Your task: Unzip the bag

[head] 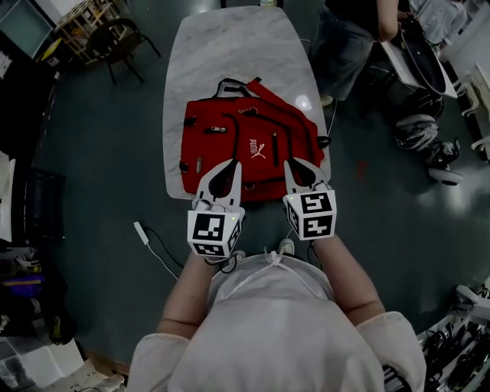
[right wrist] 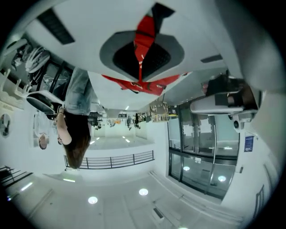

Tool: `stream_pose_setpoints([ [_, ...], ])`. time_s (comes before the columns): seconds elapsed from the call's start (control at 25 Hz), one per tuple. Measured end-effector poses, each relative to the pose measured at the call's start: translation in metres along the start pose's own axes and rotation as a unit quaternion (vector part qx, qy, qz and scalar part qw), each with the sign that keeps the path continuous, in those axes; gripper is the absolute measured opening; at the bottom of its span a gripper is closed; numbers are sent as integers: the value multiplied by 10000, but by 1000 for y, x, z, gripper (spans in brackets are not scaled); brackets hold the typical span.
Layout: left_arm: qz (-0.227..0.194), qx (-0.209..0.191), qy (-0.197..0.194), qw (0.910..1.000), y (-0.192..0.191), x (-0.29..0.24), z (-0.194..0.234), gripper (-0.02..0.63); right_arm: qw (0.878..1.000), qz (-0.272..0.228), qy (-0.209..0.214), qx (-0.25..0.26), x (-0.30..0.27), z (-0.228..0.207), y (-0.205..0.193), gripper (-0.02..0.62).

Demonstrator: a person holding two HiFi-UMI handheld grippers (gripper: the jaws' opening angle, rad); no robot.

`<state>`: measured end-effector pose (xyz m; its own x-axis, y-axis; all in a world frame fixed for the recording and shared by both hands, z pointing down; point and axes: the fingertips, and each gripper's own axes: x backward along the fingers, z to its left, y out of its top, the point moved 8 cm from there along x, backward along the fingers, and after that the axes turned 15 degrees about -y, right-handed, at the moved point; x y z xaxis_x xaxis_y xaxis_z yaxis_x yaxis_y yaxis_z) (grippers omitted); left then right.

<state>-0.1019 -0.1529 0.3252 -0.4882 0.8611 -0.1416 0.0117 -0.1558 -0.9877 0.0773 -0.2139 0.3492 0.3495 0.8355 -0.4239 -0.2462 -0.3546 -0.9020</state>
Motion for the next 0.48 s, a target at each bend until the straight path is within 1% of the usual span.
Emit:
stream_pose_setpoints([
  [0.12, -347, -223, -106, 9991, 28, 3, -3, 18, 9992, -391, 20, -89, 9, 4, 23, 35],
  [0.24, -599, -405, -155, 9973, 48, 6, -3, 18, 9975, -687, 35, -150, 16, 8, 39, 34],
  [0.36, -753, -514, -196, 9956, 60, 7, -3, 18, 9958, -908, -3, -93, 20, 9, 48, 31],
  [0.48, -788, -547, -231, 9951, 65, 6, -3, 18, 9953, -970, -19, -70, 21, 9, 51, 28],
])
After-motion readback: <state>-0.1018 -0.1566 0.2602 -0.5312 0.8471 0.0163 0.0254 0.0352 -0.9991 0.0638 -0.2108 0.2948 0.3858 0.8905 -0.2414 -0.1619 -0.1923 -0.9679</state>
